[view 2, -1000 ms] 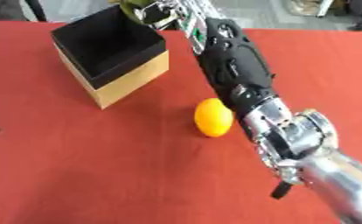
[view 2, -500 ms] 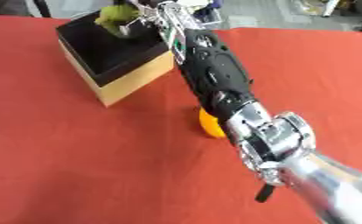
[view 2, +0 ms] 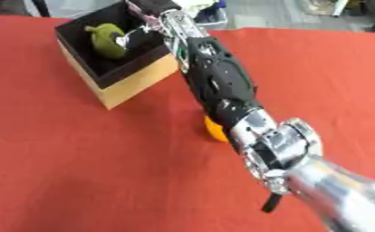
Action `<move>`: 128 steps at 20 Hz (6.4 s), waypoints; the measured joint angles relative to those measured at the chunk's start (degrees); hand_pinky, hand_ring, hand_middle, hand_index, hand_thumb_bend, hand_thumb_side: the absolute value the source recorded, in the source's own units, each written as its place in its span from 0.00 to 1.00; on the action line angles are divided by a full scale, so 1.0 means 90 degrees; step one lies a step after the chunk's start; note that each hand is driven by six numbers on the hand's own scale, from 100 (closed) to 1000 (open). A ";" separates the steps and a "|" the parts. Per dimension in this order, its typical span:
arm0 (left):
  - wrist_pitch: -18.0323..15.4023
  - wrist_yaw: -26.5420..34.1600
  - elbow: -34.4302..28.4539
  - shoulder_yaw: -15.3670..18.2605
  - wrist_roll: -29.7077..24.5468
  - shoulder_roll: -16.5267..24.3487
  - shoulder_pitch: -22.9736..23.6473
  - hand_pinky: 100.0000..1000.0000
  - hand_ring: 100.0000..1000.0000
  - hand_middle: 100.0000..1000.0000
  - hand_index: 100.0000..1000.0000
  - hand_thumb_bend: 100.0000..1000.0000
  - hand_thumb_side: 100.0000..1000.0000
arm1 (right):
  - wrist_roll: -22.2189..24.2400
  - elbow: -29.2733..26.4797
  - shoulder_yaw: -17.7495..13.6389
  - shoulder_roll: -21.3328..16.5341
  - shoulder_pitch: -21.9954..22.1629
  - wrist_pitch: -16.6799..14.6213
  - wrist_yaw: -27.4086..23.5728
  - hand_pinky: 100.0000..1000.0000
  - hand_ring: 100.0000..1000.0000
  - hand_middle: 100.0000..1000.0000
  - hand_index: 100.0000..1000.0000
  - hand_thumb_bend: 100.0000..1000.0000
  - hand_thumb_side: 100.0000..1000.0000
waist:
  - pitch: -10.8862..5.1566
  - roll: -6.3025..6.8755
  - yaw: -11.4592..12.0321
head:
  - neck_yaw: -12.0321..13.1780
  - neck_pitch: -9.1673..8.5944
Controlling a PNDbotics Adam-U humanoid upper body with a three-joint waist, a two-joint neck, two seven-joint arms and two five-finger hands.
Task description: Pick up objects on the table and place them in the box.
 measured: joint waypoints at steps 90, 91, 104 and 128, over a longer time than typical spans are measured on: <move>0.0039 -0.0110 0.0117 0.0219 0.0237 0.0156 0.0384 0.62 0.57 0.55 0.74 0.00 0.63 | 0.1445 -0.2743 0.1684 -0.1884 0.1253 -0.1111 -0.3406 0.68 0.63 0.29 0.33 0.02 0.00 | -0.0411 0.0125 -0.1030 | 0.0455 0.0343; 0.0039 -0.0108 0.0117 0.0214 0.0228 0.0142 0.0380 0.62 0.57 0.55 0.74 0.00 0.63 | 0.1394 -0.2630 0.1603 -0.1772 0.1112 -0.1100 -0.3272 0.68 0.63 0.29 0.33 0.02 0.00 | -0.0404 0.0137 -0.0960 | 0.0421 0.0342; -0.0005 -0.0023 0.0114 0.0004 0.0025 0.0049 0.0187 0.62 0.57 0.55 0.74 0.00 0.64 | 0.0690 -0.0673 0.0696 0.0037 0.0170 -0.1083 -0.1073 0.69 0.67 0.41 0.47 0.00 0.00 | -0.0206 0.0101 -0.0209 | -0.0100 0.0253; 0.0016 0.0021 0.0092 0.0019 0.0039 -0.0002 0.0184 0.62 0.57 0.55 0.74 0.00 0.64 | -0.0891 -0.0690 0.0404 0.0020 0.0221 0.0219 -0.0598 0.73 0.82 0.86 0.92 0.00 0.00 | -0.0222 0.0112 -0.0492 | 0.0018 0.0233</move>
